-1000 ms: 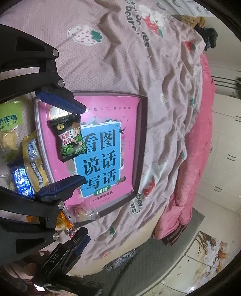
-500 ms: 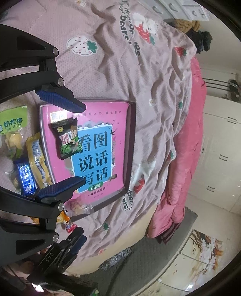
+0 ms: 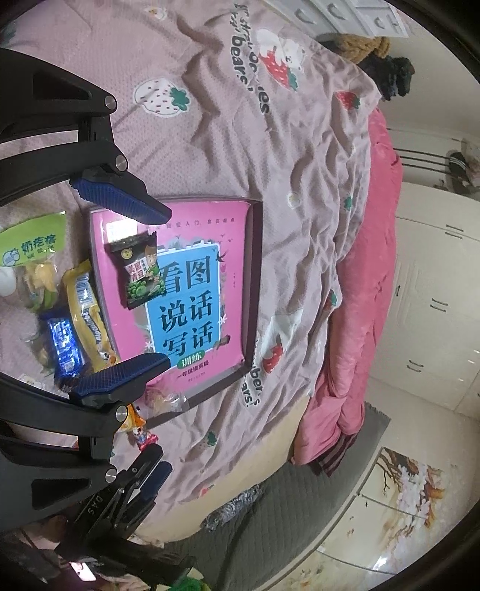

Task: Organize snacks
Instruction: 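Withdraw both tools from the tray back toward the snack pile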

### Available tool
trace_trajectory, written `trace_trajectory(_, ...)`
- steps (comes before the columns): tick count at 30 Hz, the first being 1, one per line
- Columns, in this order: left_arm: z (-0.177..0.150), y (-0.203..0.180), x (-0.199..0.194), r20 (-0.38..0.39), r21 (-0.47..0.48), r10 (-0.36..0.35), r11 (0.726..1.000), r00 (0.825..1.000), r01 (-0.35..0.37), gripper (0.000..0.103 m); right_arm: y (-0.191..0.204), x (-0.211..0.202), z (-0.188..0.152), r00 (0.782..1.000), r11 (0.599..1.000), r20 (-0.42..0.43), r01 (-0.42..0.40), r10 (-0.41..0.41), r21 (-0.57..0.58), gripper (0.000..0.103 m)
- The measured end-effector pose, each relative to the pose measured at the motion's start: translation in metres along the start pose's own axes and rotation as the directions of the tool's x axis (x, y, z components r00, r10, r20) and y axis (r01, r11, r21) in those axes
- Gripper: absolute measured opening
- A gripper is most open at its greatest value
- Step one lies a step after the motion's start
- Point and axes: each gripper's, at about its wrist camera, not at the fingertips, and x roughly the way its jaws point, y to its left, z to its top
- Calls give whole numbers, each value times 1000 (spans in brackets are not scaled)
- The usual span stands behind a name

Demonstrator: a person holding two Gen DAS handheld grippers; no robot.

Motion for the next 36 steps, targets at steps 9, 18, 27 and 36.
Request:
trace_trajectory(9, -4, -6, -5, -6, 21, 0, 1000, 1000, 0, 74, 0, -8, -5, 1000, 1000, 0, -3, 3, 2, 60)
trace_trajectory(18, -14, -15, -4, -36, 37, -16, 999, 999, 17, 74, 2, -16, -10, 1000, 1000, -4, -10, 10, -7, 61)
trace_trajectory(27, -29, -31, 4, -82, 92, -13, 996, 997, 20, 74, 3, -19, -20, 1000, 1000, -24, -11, 11, -7, 61)
trace_trajectory(36, -45, -41, 19, -140, 130, -1, 991, 990, 19, 74, 2, -17, -39, 996, 1000, -85, -4, 2, -17, 61)
